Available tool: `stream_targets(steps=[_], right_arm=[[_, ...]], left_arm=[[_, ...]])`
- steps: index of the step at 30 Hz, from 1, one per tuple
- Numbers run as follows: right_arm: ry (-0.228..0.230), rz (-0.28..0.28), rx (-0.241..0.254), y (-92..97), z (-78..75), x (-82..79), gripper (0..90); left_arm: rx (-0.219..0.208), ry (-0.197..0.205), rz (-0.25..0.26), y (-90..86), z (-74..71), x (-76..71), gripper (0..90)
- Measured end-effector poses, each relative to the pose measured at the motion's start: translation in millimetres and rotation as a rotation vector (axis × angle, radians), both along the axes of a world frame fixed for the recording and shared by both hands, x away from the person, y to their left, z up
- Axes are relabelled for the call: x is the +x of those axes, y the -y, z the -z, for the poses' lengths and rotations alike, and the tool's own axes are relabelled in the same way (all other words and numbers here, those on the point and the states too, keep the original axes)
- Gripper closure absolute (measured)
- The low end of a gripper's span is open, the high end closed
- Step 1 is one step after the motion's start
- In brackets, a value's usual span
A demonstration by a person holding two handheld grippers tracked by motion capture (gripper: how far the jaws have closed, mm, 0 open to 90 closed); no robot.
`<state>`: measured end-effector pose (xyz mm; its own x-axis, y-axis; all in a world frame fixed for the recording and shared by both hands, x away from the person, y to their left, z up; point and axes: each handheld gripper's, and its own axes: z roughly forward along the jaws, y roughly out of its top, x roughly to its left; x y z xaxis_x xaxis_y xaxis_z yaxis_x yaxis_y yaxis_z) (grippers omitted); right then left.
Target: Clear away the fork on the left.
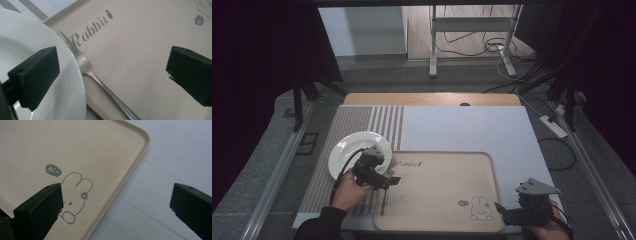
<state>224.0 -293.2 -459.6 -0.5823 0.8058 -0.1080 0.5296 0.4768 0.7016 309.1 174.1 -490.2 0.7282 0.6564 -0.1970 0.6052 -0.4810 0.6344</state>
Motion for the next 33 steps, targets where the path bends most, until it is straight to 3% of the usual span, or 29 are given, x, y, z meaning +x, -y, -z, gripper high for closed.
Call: stream_targets(steps=[4,20,33], right_arm=[[-0.001,0.001,0.0,0.0,0.0,0.2,0.0],[0.004,0.008,-0.002,-0.3,-0.3,-0.1,0.0],[0.007,0.016,0.001,-0.2,-0.4,-0.4,0.0]], left_arm=[[0.0,0.02,-0.018,-7.0,-0.8,-3.6,0.1],[-0.097,0.027,-0.097,-43.3,1.1,-25.0,0.1],[-0.08,0.043,-0.143,-66.0,2.5,-47.4,0.0]])
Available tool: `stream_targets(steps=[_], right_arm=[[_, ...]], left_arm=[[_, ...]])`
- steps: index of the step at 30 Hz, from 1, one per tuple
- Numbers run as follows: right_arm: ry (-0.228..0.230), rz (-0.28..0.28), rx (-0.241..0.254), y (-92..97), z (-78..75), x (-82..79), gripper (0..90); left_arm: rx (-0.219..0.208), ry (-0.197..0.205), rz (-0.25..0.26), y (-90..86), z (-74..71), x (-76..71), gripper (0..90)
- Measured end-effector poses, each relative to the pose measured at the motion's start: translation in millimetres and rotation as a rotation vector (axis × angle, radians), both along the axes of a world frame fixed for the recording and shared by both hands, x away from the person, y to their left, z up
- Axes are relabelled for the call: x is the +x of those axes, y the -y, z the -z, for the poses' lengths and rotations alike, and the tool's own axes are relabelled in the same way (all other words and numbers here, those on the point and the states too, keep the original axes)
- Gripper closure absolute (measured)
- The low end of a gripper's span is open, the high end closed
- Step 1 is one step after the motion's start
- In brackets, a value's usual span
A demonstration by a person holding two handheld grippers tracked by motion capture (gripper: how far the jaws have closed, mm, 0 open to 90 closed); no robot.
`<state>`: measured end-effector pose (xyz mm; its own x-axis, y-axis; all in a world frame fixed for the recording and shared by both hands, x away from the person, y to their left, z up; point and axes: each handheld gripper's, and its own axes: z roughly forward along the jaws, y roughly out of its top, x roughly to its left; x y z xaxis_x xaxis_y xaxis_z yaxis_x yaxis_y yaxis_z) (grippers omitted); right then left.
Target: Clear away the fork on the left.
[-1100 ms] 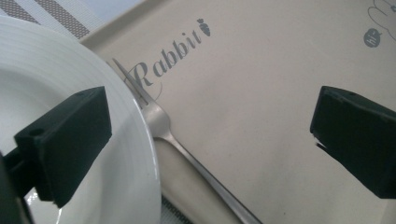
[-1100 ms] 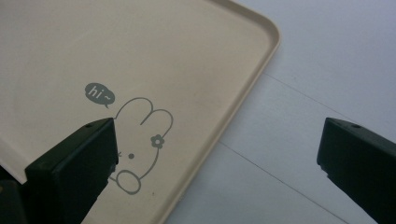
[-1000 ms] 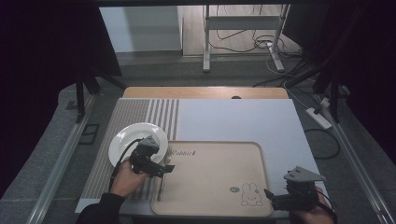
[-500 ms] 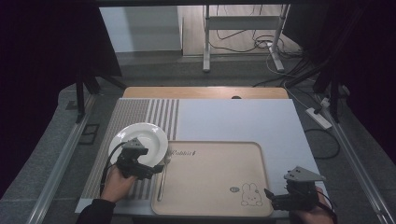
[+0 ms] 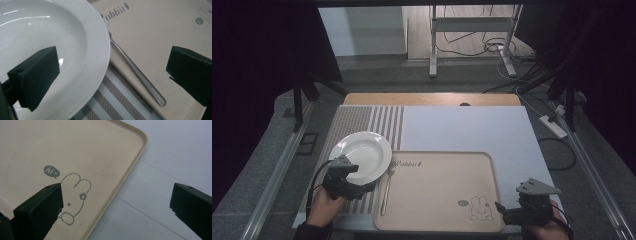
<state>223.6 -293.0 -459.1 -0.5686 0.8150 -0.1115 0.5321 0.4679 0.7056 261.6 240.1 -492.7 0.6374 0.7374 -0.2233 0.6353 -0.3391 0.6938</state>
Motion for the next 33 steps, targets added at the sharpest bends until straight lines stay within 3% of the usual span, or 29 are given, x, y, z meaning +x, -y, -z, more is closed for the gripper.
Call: stream_targets(steps=[13,18,33], right_arm=[[0.002,0.004,0.002,0.5,-0.1,0.0,0.0],[0.002,0.006,0.001,0.4,-0.1,0.1,0.0],[0.007,0.014,0.01,1.4,-0.5,-0.1,0.0]], left_arm=[[0.019,-0.02,-0.025,-13.3,4.5,-14.5,0.0],[0.007,-0.005,-0.035,-16.6,2.7,-19.3,0.1],[0.053,0.019,-0.067,-24.4,-1.6,-34.6,0.0]])
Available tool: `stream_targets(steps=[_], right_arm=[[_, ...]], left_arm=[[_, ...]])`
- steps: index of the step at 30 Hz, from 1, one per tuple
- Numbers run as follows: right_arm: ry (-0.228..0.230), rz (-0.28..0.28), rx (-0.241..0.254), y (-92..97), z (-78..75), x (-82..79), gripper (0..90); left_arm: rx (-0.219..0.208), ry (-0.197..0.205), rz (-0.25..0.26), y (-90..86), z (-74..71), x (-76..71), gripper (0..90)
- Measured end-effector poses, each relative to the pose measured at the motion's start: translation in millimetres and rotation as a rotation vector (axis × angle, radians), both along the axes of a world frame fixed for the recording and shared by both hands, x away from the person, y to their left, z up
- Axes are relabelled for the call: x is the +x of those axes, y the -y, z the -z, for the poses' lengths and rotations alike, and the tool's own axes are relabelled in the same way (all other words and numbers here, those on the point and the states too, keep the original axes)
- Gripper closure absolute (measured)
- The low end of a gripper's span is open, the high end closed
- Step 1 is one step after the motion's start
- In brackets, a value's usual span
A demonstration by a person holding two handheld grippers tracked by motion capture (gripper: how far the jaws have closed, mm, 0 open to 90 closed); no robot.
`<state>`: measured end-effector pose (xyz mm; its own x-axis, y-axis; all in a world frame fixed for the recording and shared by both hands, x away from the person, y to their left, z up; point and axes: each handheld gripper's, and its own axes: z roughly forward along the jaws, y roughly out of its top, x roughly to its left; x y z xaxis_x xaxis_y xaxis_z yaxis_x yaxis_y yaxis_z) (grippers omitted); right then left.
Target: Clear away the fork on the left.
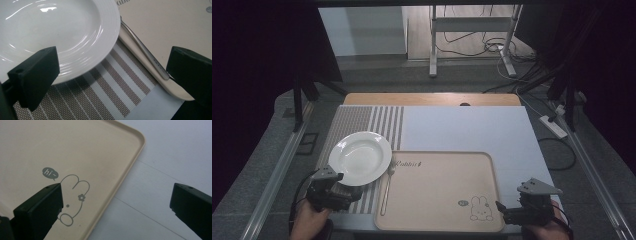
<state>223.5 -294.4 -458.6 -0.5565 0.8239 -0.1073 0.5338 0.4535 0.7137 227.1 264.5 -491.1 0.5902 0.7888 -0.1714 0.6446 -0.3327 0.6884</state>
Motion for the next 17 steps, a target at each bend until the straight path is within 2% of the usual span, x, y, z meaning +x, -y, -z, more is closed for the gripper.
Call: stream_targets(steps=[10,17], right_arm=[[0.002,0.002,-0.006,-0.5,-0.2,-0.1,0.0],[0.002,0.001,-0.01,-1.0,0.3,0.6,0.0]], left_arm=[[0.033,0.008,-0.006,-2.9,-0.9,-8.1,0.1],[0.033,0.0,-0.006,-3.0,-0.6,-7.5,0.1]])
